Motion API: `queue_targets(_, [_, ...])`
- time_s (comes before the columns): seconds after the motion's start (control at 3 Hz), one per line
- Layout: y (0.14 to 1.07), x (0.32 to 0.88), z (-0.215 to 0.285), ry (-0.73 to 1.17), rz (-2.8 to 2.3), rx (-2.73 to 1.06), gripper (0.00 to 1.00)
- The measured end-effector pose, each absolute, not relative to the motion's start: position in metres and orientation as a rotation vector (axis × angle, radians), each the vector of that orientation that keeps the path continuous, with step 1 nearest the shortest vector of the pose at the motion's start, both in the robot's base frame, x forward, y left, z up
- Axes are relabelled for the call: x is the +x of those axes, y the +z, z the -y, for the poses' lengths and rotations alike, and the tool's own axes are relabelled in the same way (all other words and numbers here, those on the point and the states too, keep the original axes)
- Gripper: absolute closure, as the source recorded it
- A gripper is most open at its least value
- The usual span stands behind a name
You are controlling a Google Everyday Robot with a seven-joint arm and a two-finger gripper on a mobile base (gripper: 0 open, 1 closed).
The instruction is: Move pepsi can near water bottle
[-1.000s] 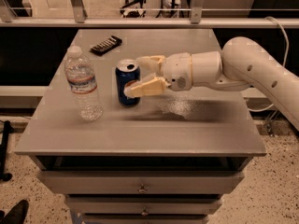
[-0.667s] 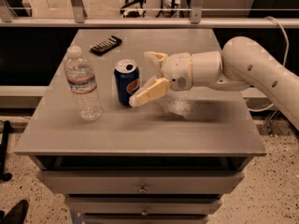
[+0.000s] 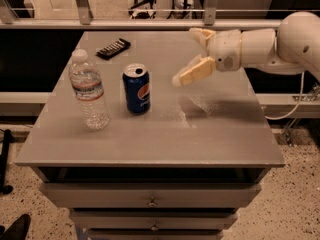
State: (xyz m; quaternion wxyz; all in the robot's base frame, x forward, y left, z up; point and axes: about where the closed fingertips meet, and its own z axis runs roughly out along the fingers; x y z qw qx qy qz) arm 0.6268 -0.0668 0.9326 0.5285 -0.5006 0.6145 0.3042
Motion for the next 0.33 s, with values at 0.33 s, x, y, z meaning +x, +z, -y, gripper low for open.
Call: queue_targets(0.33, [0.9462, 0.6282, 0.0655, 0.72, -1.444, -1.184, 0.0])
